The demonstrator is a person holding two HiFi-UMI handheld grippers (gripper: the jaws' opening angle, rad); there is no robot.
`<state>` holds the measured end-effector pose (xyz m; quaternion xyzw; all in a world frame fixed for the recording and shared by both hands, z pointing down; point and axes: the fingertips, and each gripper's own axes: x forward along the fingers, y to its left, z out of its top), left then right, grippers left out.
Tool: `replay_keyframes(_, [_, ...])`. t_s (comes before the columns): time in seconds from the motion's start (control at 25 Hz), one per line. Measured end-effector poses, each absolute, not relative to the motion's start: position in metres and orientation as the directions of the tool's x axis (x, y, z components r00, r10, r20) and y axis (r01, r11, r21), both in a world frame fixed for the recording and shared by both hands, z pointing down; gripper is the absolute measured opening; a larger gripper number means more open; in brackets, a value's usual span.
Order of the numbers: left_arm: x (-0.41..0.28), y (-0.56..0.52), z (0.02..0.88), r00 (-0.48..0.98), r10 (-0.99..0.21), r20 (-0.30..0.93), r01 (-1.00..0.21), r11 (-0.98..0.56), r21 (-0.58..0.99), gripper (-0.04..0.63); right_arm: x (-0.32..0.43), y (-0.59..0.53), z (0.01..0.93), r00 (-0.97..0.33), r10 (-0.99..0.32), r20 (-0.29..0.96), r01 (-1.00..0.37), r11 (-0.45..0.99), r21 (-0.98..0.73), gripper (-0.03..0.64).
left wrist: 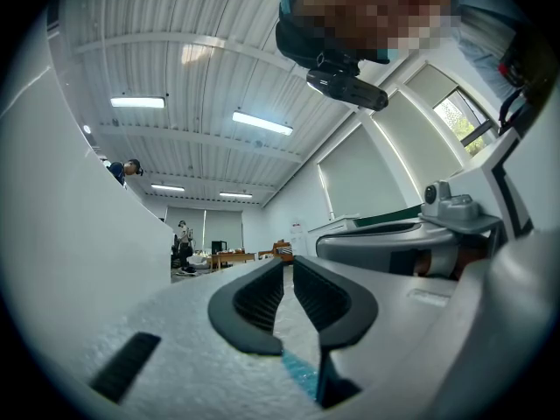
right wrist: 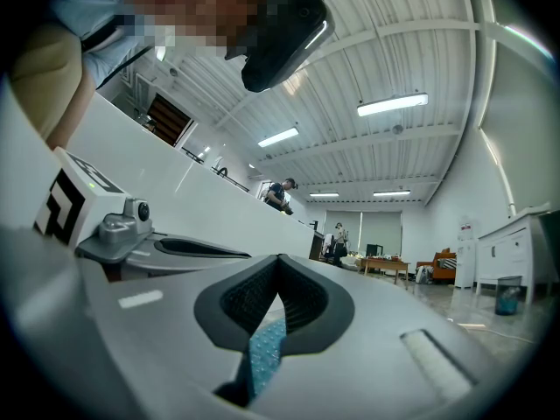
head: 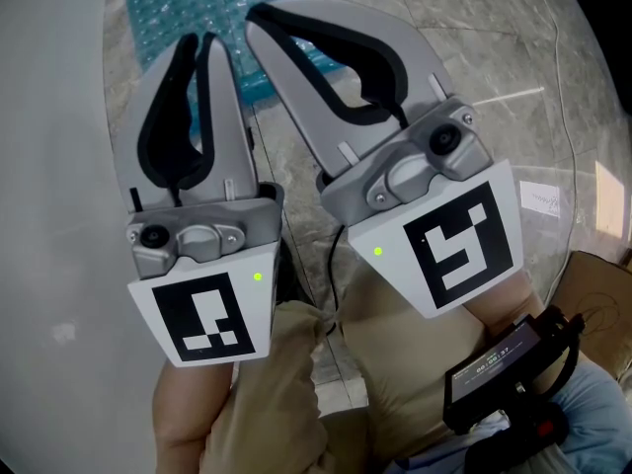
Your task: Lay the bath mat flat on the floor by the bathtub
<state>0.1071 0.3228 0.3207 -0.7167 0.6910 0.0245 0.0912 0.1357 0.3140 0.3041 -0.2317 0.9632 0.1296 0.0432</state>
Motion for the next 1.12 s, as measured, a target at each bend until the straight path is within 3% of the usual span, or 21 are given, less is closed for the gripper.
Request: replay_keyframes(1.12, [0.1075, 0.323, 0.3197, 0.044, -0.986, -0.163, -0.994, -0.028, -0.101, 0.044, 0.1354, 0.3143, 0.3038, -0.889, -0.437, -0.139, -0.458, 0.855, 0.242, 0.008])
